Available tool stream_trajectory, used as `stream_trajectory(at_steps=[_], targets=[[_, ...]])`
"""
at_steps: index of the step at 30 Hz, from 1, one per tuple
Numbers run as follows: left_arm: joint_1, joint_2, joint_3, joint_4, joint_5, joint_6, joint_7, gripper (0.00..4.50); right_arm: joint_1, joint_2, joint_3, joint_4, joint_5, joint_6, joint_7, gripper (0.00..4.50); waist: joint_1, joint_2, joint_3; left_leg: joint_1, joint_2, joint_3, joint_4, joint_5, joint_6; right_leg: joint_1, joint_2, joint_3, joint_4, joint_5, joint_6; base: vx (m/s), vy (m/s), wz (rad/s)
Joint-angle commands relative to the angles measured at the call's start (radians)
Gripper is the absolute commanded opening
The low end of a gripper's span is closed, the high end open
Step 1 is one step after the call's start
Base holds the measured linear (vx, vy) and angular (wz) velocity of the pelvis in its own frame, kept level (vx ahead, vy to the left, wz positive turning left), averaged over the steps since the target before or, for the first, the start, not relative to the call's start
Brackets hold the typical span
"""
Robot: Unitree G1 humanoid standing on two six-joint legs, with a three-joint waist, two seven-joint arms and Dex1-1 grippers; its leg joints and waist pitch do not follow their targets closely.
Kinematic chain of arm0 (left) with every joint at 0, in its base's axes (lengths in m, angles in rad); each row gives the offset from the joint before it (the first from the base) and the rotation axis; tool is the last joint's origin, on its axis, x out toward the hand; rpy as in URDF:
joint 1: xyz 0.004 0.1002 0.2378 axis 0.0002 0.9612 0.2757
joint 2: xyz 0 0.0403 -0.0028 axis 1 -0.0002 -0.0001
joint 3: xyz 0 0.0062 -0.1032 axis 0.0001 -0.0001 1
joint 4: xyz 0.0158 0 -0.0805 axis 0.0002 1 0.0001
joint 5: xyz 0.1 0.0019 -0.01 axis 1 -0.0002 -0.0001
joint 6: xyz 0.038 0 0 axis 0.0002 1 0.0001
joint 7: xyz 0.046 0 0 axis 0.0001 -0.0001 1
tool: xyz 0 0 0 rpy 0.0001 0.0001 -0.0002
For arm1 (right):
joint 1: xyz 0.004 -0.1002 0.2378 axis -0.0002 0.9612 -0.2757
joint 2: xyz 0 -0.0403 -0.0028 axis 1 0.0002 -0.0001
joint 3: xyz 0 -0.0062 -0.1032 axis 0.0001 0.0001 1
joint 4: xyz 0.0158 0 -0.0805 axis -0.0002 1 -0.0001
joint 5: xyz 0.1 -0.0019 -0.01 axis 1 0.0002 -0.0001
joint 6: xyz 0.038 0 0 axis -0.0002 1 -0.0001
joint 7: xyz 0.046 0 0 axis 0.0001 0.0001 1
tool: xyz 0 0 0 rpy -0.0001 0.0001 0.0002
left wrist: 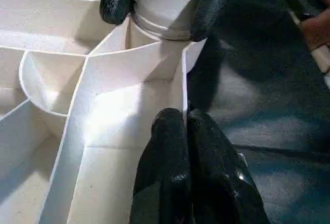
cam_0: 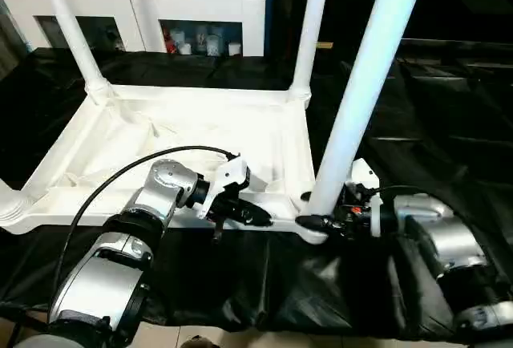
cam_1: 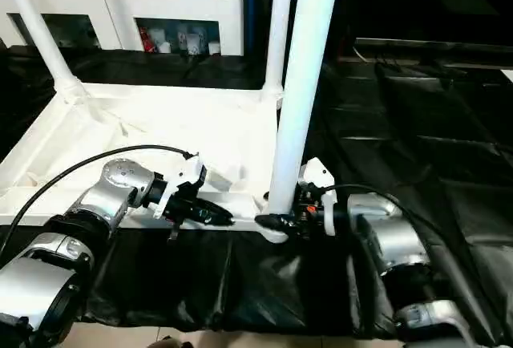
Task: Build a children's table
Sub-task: Rotate leg to tighten
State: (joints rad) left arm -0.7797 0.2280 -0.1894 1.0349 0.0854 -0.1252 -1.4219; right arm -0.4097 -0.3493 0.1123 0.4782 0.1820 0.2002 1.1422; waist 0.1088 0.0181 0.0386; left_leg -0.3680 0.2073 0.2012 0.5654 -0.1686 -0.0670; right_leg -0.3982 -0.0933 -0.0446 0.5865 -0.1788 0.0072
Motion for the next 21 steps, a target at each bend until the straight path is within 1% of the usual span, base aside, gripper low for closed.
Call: stream_trajectory(at_steps=[1, 2, 3, 4, 5, 6, 7, 8, 9, 11, 12, 13, 14, 15, 16, 17, 19, 21], targets=[[-0.019, -0.061, -0.016, 0.000, 0.005, 0.012, 0.062, 0.00, -0.016, 0.068, 0.033, 0.031, -0.030, 0.001, -0.095, 2.55, -0.003, -0.013, -0.050, 0.017, 0.027, -0.009, -0.065, -0.266, 0.036, 0.036, -0.051, 0.026, -0.071, -0.288, -0.226, 0.000, 0.000, 0.00], [-0.030, -0.093, -0.007, 0.015, 0.017, 0.030, 0.163, 0.00, -0.046, 0.124, -0.014, 0.089, -0.053, 0.020, -0.287, 2.54, -0.009, -0.013, -0.049, 0.017, 0.026, -0.012, -0.068, -0.277, 0.015, 0.034, -0.053, 0.027, -0.074, -0.326, -0.212, 0.000, 0.000, 0.00], [-0.030, -0.093, -0.007, 0.015, 0.017, 0.030, 0.163, 0.00, -0.046, 0.124, -0.014, 0.089, -0.053, 0.020, -0.287, 2.54, -0.014, -0.012, -0.049, 0.017, 0.024, -0.013, -0.069, -0.288, 0.005, 0.032, -0.051, 0.026, -0.073, -0.343, -0.209, 0.000, 0.000, 0.00], [-0.036, -0.118, -0.002, 0.022, 0.018, 0.047, 0.212, 0.00, -0.059, 0.158, -0.036, 0.113, -0.060, 0.024, -0.381, 2.54, -0.028, -0.015, -0.046, 0.020, 0.021, -0.017, -0.072, -0.329, -0.013, 0.029, -0.052, 0.025, -0.084, -0.424, -0.182, 0.000, 0.000, 0.00], [-0.039, -0.137, 0.002, 0.025, 0.018, 0.060, 0.244, 0.00, -0.069, 0.184, -0.053, 0.128, -0.061, 0.028, -0.446, 2.54, -0.030, -0.014, -0.044, 0.021, 0.020, -0.019, -0.073, -0.337, -0.015, 0.028, -0.052, 0.024, -0.087, -0.446, -0.174, 0.000, 0.000, 0.00], [-0.041, -0.159, 0.004, 0.027, 0.016, 0.072, 0.281, 0.00, -0.075, 0.208, -0.060, 0.140, -0.068, 0.031, -0.495, 2.53, -0.034, -0.016, -0.045, 0.019, 0.019, -0.021, -0.074, -0.343, -0.013, 0.029, -0.053, 0.024, -0.092, -0.470, -0.161, 0.000, 0.000, 0.00], [-0.042, -0.174, 0.006, 0.029, 0.016, 0.079, 0.307, 0.00, -0.078, 0.224, -0.063, 0.148, -0.072, 0.033, -0.526, 2.53, -0.035, -0.014, -0.046, 0.021, 0.019, -0.020, -0.073, -0.343, -0.011, 0.027, -0.053, 0.026, -0.094, -0.467, -0.158, 0.000, 0.000, 0.00], [-0.043, -0.190, 0.007, 0.031, 0.016, 0.083, 0.335, 0.00, -0.083, 0.244, -0.069, 0.159, -0.078, 0.033, -0.570, 2.53, -0.038, -0.015, -0.046, 0.022, 0.019, -0.019, -0.073, -0.343, -0.006, 0.025, -0.051, 0.026, -0.095, -0.452, -0.159, 0.000, 0.000, 0.00], [-0.045, -0.214, 0.008, 0.035, 0.015, 0.087, 0.371, 0.00, -0.089, 0.269, -0.070, 0.176, -0.088, 0.033, -0.619, 2.52, -0.040, -0.014, -0.046, 0.020, 0.019, -0.019, -0.073, -0.341, -0.004, 0.025, -0.049, 0.027, -0.093, -0.432, -0.163, 0.000, 0.000, 0.00], [-0.046, -0.227, 0.010, 0.039, 0.015, 0.089, 0.391, 0.00, -0.094, 0.284, -0.071, 0.188, -0.096, 0.031, -0.647, 2.52, -0.045, -0.016, -0.047, 0.020, 0.017, -0.019, -0.073, -0.343, -0.002, 0.026, -0.047, 0.027, -0.093, -0.422, -0.162, 0.000, 0.000, 0.00], [-0.048, -0.243, 0.013, 0.042, 0.016, 0.085, 0.415, 0.00, -0.099, 0.300, -0.070, 0.203, -0.108, 0.018, -0.681, 2.52, -0.046, -0.015, -0.047, 0.022, 0.017, -0.017, -0.072, -0.344, 0.003, 0.023, -0.047, 0.028, -0.094, -0.416, -0.165, 0.000, 0.000, 0.00], [-0.049, -0.254, 0.013, 0.045, 0.019, 0.081, 0.429, 0.00, -0.104, 0.312, -0.074, 0.217, -0.113, -0.003, -0.699, 2.52, -0.047, -0.015, -0.046, 0.020, 0.017, -0.017, -0.072, -0.345, 0.004, 0.023, -0.048, 0.029, -0.095, -0.415, -0.165, 0.000, 0.000, 0.00], [-0.050, -0.258, 0.012, 0.045, 0.022, 0.077, 0.428, 0.00, -0.106, 0.317, -0.077, 0.221, -0.114, -0.018, -0.706, 2.52, -0.049, -0.010, -0.046, 0.021, 0.017, -0.017, -0.072, -0.351, 0.003, 0.022, -0.048, 0.028, -0.097, -0.415, -0.164, 0.000, 0.000, 0.00], [-0.048, -0.258, 0.008, 0.043, 0.026, 0.068, 0.421, 0.00, -0.106, 0.318, -0.089, 0.219, -0.107, -0.038, -0.711, 2.87, -0.048, -0.012, -0.047, 0.021, 0.016, -0.017, -0.072, -0.349, 0.009, 0.024, -0.047, 0.028, -0.096, -0.410, -0.162, 0.000, 0.000, 0.00], [-0.047, -0.256, 0.006, 0.042, 0.027, 0.067, 0.418, 0.00, -0.106, 0.318, -0.095, 0.217, -0.101, -0.042, -0.709, 3.08, -0.048, -0.010, -0.048, 0.018, 0.016, -0.018, -0.073, -0.344, 0.013, 0.026, -0.046, 0.029, -0.095, -0.398, -0.162, 0.000, 0.000, 0.00], [-0.042, -0.242, -0.004, 0.036, 0.034, 0.049, 0.396, 0.00, -0.101, 0.305, -0.106, 0.197, -0.076, -0.042, -0.670, 3.22, -0.048, -0.009, -0.048, 0.018, 0.016, -0.018, -0.073, -0.342, 0.015, 0.027, -0.046, 0.028, -0.093, -0.391, -0.162, 0.000, 0.000, 0.00], [-0.040, -0.232, -0.006, 0.034, 0.035, 0.045, 0.385, 0.00, -0.096, 0.291, -0.104, 0.184, -0.070, -0.045, -0.641, 3.32, -0.047, -0.007, -0.050, 0.018, 0.018, -0.017, -0.073, -0.337, 0.020, 0.028, -0.045, 0.029, -0.091, -0.359, -0.169, 0.000, 0.000, 0.00], [-0.037, -0.215, -0.009, 0.032, 0.030, 0.028, 0.359, 0.00, -0.085, 0.267, -0.095, 0.160, -0.060, -0.046, -0.578, 3.57, -0.046, -0.007, -0.051, 0.015, 0.018, -0.017, -0.073, -0.324, 0.025, 0.032, -0.044, 0.029, -0.086, -0.314, -0.182, 0.000, 0.000, 0.00]])
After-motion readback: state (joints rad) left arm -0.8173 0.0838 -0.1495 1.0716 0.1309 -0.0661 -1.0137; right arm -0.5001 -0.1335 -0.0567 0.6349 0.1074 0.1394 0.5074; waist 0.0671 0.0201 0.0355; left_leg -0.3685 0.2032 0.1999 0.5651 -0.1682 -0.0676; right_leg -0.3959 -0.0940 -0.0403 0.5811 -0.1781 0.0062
